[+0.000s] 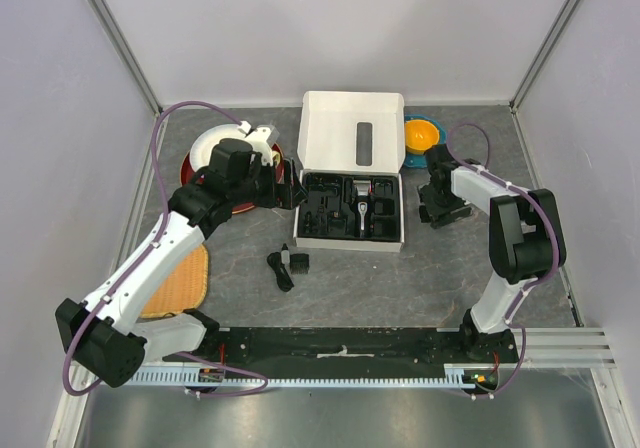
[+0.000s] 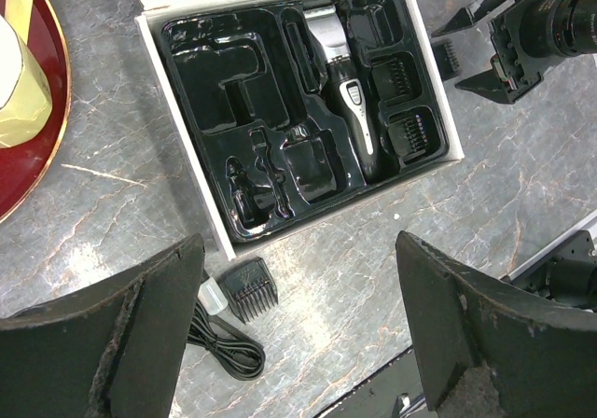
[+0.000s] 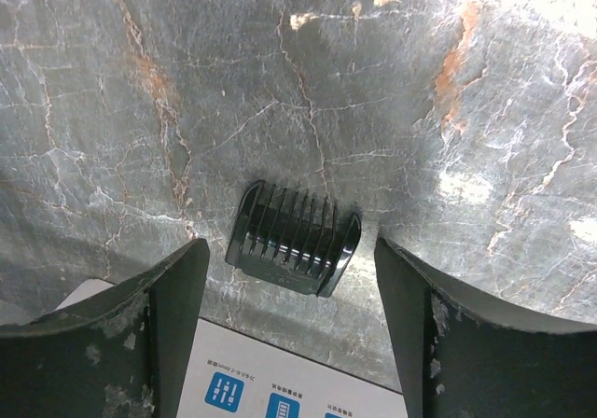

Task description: Sort the hair-cutting tools

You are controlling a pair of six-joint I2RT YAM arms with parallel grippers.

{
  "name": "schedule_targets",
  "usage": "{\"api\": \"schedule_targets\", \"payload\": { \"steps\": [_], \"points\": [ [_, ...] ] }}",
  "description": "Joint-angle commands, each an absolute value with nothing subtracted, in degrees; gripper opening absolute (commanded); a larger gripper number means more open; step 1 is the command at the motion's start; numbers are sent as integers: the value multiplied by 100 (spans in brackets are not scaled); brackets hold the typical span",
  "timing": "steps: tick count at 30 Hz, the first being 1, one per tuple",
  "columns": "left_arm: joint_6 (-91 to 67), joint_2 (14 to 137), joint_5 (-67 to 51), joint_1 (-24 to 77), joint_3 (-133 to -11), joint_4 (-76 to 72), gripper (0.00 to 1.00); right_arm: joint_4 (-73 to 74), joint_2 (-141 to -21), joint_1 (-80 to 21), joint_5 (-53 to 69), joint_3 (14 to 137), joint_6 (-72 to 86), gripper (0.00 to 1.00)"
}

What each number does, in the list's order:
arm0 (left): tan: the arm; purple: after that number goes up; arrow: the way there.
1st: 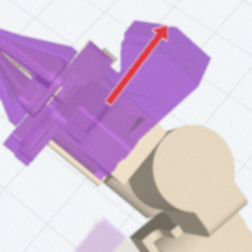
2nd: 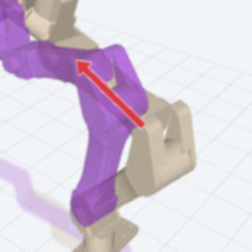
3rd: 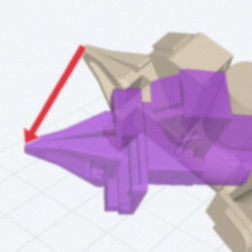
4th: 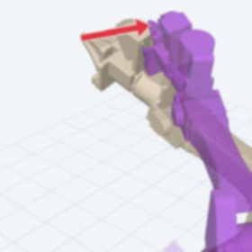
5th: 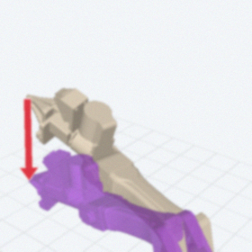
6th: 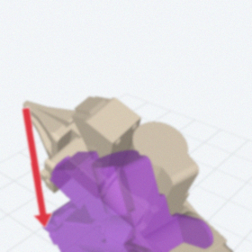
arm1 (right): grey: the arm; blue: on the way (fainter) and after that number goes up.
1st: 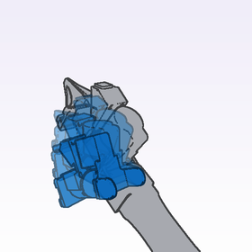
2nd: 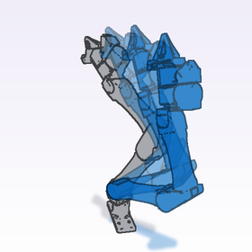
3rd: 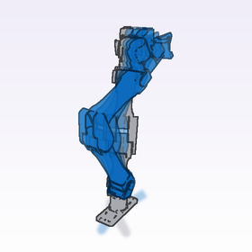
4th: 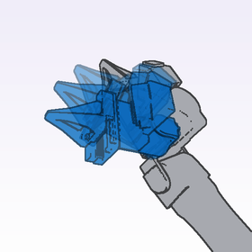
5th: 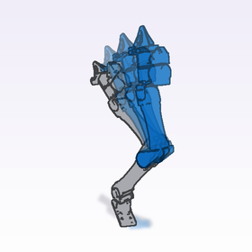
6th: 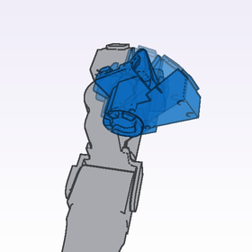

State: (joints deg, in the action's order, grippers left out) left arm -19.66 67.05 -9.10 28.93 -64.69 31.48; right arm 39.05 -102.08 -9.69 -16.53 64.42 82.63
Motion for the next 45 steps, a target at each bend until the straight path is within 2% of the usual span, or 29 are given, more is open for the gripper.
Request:
{"api": "schedule_targets", "payload": {
  "steps": [1, 13, 19, 24, 31, 35, 45],
  "points": [
    [-2012, 6706, -888, 2839, -6504, 2997, 89, 3788, -10222, -896, -1626, 6293, 8569, 79],
    [-2065, 6592, -844, 2786, -6521, 2997, 89, 3876, -10178, -896, -1485, 6398, 8587, 51],
    [-2258, 6478, -923, 2786, -6513, 2945, 89, 3788, -9800, -896, -1424, 6364, 8429, 48],
    [-2574, 6434, -1475, 2786, -6162, 2383, 89, 3578, -9204, -905, -1345, 6258, 8315, 45],
    [-3628, 6618, -2136, 2812, -5407, 329, 86, 3525, -8465, -896, -1012, 6285, 7814, 45],
    [-4288, 6915, -2162, 2953, -4624, -2138, 84, 3296, -7868, -905, -441, 6056, 7796, 47],
    [-4201, 8637, -1609, 4076, -5413, -3523, 80, 2857, -6839, -1256, 553, 5643, 8296, 45]
  ]
}}
